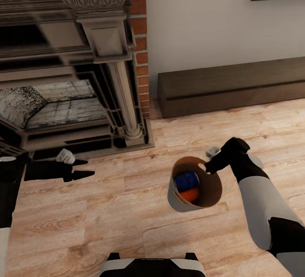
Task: Put the three can of soda from the living room inside the tash can in the kitchen.
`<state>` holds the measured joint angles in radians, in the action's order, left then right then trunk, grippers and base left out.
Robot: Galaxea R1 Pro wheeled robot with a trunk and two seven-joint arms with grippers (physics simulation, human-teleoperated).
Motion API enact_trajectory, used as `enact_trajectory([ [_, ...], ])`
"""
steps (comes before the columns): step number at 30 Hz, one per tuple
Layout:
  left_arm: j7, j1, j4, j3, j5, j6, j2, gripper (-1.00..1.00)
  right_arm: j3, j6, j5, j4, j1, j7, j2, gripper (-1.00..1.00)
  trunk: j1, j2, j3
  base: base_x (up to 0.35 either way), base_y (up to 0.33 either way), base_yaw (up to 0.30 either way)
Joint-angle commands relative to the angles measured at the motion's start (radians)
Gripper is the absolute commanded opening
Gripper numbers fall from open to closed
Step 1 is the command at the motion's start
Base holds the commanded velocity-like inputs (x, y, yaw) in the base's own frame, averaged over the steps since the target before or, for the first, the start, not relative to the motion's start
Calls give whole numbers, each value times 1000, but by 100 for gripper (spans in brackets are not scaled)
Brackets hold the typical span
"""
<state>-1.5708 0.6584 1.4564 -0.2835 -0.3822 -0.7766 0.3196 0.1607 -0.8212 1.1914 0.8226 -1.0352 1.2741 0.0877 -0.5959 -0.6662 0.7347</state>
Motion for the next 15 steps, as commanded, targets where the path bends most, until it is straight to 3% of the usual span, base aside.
enact_trajectory([
  [1,0,-25,-7,-10,2,28,-9,100,22,-21,-22,0,0,16,22,-100,0,0,0,0,0,0],
  [5,37,-80,-9,-18,5,74,-28,100,89,-17,-22,0,0,17,52,-100,0,0,0,0,0,0],
  [8,114,-140,-6,-22,7,136,-86,100,126,-13,-20,-1,0,18,97,-100,0,0,0,0,0,0],
  [10,199,-179,-18,-23,4,215,-130,100,137,-11,-20,-4,0,18,127,-100,0,0,0,0,0,0],
  [11,225,-190,-23,-23,5,234,-140,100,138,-11,-20,-5,0,17,135,-100,0,0,0,0,0,0],
  [14,384,-263,-41,-22,9,304,-183,100,143,-9,-19,-7,0,17,194,-100,0,0,0,0,0,0],
  [15,406,-273,-43,-22,9,314,-187,100,143,-9,-19,-7,0,17,206,-100,0,0,0,0,0,0],
])
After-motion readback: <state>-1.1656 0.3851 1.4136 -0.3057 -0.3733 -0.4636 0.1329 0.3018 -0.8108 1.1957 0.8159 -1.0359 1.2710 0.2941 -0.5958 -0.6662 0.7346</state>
